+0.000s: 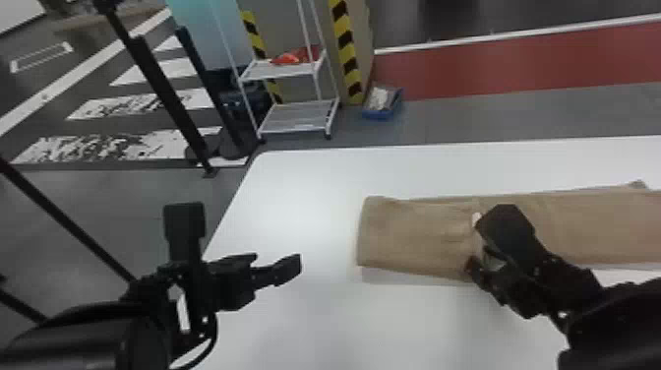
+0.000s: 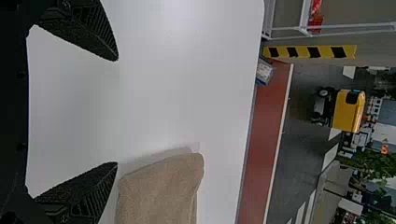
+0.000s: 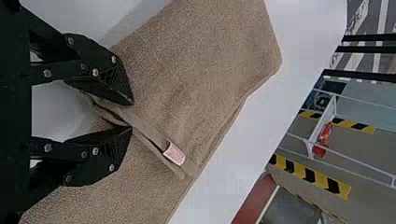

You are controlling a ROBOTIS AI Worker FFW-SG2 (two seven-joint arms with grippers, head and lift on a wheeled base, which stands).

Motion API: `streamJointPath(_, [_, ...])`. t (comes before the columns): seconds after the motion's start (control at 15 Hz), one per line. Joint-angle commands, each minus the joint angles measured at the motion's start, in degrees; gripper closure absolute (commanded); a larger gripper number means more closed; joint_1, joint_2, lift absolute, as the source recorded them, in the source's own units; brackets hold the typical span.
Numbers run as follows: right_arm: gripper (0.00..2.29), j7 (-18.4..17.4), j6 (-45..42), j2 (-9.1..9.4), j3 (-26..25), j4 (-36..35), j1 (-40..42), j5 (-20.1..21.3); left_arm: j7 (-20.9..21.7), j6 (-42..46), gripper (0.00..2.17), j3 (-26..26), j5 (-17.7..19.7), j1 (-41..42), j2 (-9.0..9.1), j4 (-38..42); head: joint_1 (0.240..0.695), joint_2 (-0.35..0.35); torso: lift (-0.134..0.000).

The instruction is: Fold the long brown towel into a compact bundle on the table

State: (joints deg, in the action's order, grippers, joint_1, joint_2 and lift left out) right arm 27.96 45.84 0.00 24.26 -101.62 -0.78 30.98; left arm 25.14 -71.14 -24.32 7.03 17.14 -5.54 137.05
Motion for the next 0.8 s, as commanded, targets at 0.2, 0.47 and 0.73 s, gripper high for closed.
streamJointPath(0.2, [0.85,0.16,-0.35,0.05,-0.01,0.02,-0.1,0.05,0.0,-0.01,0.08,-0.55,0.27,0.09,0.0,-0.12,0.695,0.35,-0.123])
streamJointPath(0.47, [1.0,-0.01,-0.7,0.05,-0.01,0.2,-0.28,0.05,0.0,0.16,0.08,-0.55,0.27,0.09,0.0,-0.38,0.695,0.35,-0.123])
streamJointPath(0.73, [1.01,0.43,-6.15,0.05,-0.09,-0.51,-0.1,-0.75,0.09,0.16,0.08,-1.16,0.53,0.09,0.0,-0.47,0.695,0.35,-0.123])
